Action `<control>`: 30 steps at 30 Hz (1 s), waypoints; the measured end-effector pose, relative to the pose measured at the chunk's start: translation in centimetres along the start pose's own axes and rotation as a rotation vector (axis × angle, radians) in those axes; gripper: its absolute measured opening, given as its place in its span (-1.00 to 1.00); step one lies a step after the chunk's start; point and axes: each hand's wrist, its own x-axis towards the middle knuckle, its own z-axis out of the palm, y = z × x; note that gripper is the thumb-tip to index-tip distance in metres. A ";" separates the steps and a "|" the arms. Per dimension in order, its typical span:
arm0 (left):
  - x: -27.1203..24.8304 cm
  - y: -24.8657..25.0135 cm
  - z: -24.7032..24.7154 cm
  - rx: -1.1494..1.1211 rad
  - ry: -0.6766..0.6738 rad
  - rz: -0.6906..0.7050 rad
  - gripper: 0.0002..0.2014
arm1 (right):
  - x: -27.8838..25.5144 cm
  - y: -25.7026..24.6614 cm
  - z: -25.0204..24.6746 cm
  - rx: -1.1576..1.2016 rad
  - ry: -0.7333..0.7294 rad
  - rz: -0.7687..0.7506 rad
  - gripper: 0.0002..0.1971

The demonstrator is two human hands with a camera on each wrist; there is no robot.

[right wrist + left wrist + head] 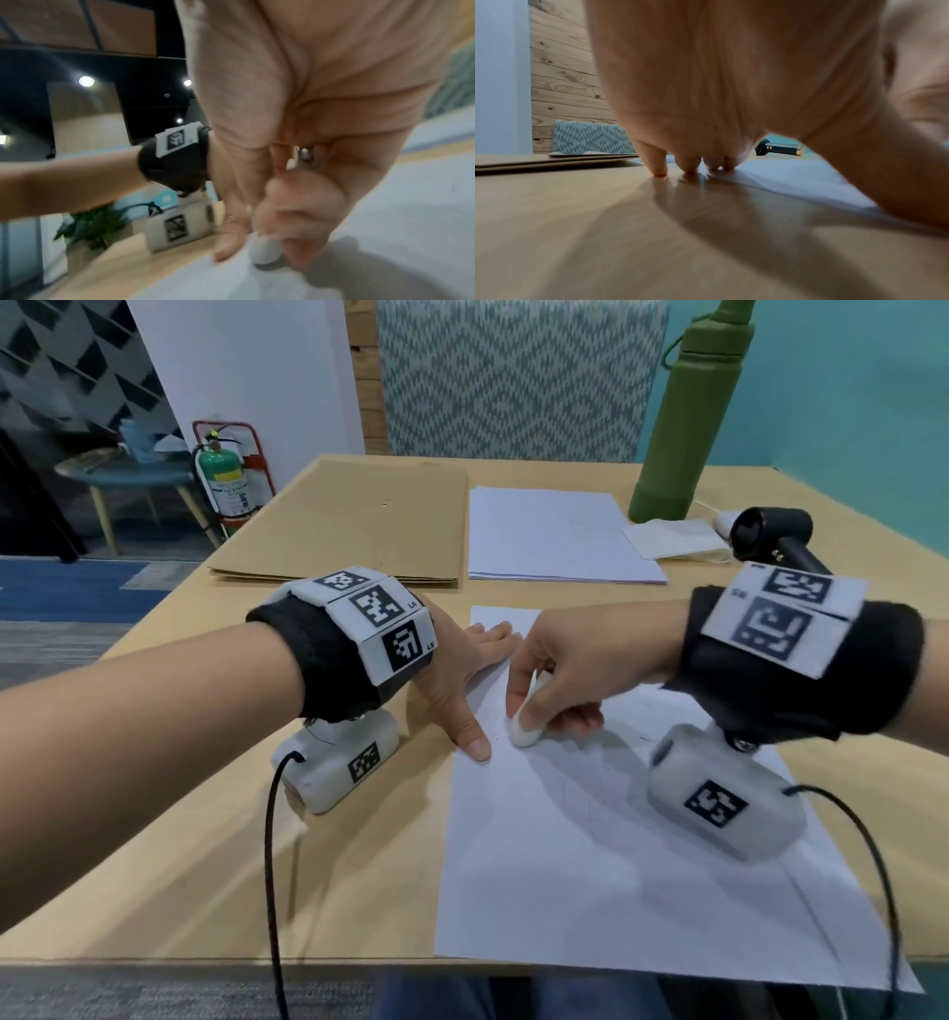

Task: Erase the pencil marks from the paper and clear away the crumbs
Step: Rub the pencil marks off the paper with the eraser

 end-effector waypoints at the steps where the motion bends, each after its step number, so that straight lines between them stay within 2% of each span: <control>1: -0.1 0.0 -0.1 -0.002 -0.003 -0.001 0.13 | 0.4 0.1 -0.3 0.008 0.049 0.008 -0.93; 3: -0.3 0.1 -0.1 0.002 0.002 0.000 0.13 | 0.9 0.2 -0.6 0.015 0.130 0.011 -0.95; 5: -0.1 0.0 0.0 0.003 0.009 -0.001 0.13 | 0.7 0.4 -0.3 0.001 0.135 -0.004 -0.93; 8: 0.7 -0.5 0.3 0.009 0.000 0.014 0.21 | -0.6 0.4 0.9 0.026 -0.001 -0.031 -0.89; 10: 0.8 -0.5 0.3 0.012 -0.005 0.017 0.24 | -0.9 0.4 1.0 0.032 -0.029 -0.023 -0.87; 15: 0.6 -0.4 0.1 0.004 0.013 0.026 0.22 | 1.6 0.9 -1.1 0.067 0.231 0.063 -0.81; 17: 0.4 -0.4 0.1 0.009 0.009 0.019 0.21 | 1.7 0.9 -0.9 0.098 0.209 0.067 -0.86; 19: 0.1 -0.1 0.2 0.018 -0.001 0.004 0.16 | 1.1 0.7 0.1 0.109 0.103 0.018 -0.96; 21: -0.3 0.3 0.0 0.030 -0.008 -0.025 0.10 | 0.5 0.3 0.8 0.123 0.018 -0.018 -0.96; 27: -0.9 0.6 -0.2 0.010 0.017 0.005 0.09 | 2.6 0.6 -1.0 0.087 0.229 0.037 -0.90; 30: -1.0 0.7 -0.2 0.018 0.012 -0.002 0.05 | 2.0 0.7 -0.1 0.104 0.130 -0.007 -0.94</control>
